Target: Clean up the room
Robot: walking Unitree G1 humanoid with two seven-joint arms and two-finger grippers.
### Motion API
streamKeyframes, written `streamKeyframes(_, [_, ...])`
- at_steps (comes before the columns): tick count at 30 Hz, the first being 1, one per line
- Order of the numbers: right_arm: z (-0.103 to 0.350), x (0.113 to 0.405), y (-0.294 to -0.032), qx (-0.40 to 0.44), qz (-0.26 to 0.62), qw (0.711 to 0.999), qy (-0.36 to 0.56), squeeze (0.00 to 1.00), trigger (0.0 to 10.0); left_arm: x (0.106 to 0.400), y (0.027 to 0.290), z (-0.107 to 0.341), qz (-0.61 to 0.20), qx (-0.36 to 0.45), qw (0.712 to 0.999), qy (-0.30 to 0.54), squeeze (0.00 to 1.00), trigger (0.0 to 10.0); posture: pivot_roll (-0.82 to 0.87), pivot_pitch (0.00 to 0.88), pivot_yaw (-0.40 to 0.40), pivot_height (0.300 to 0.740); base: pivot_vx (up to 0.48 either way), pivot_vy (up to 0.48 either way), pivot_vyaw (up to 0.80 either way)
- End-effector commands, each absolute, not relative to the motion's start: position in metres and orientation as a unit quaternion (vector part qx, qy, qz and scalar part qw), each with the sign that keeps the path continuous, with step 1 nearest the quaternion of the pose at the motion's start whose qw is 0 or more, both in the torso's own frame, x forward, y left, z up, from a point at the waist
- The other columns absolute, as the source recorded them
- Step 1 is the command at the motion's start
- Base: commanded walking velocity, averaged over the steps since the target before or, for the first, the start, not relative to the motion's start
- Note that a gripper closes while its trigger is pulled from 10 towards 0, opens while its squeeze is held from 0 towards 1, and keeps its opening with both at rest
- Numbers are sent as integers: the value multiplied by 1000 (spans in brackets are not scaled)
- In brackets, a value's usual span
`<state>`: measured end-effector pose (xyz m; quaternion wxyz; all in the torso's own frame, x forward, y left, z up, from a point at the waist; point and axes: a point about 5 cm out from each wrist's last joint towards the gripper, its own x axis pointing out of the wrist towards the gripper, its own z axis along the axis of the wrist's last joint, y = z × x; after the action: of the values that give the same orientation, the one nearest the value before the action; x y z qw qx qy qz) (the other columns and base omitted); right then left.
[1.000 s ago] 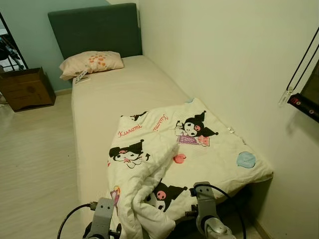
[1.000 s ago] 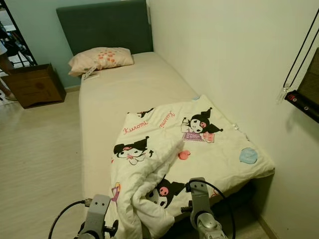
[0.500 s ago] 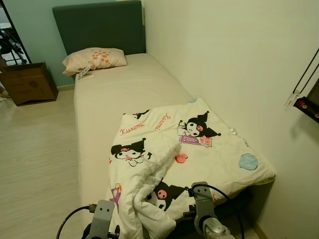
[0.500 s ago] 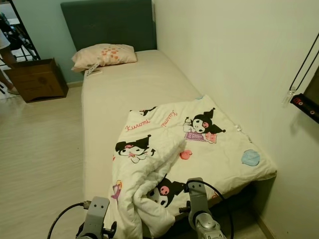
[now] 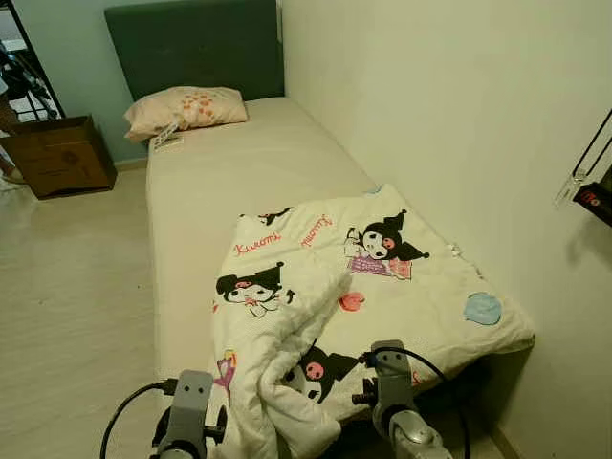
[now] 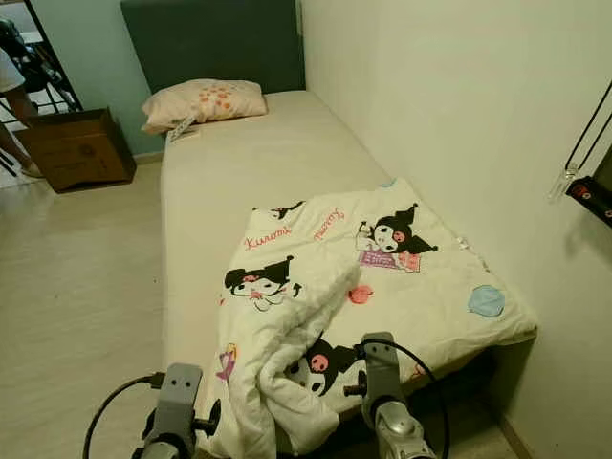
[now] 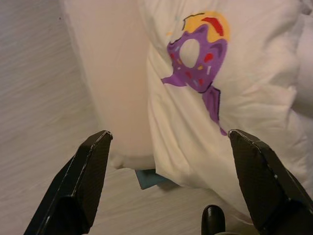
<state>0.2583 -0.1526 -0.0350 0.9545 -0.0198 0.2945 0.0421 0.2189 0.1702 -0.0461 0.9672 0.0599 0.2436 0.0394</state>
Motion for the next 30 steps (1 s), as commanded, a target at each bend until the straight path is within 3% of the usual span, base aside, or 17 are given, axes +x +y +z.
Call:
streamKeyframes(1, [-39, 253, -151, -20, 44, 952, 302, 0, 10000, 213, 178, -50, 51, 59, 964, 255, 0, 10000, -59, 89, 13, 740, 0, 0, 0])
streamKeyframes(30, [-40, 250, -157, 11, 18, 955, 297, 0, 10000, 213, 178, -53, 59, 32, 960, 273, 0, 10000, -48, 95, 26, 740, 0, 0, 0])
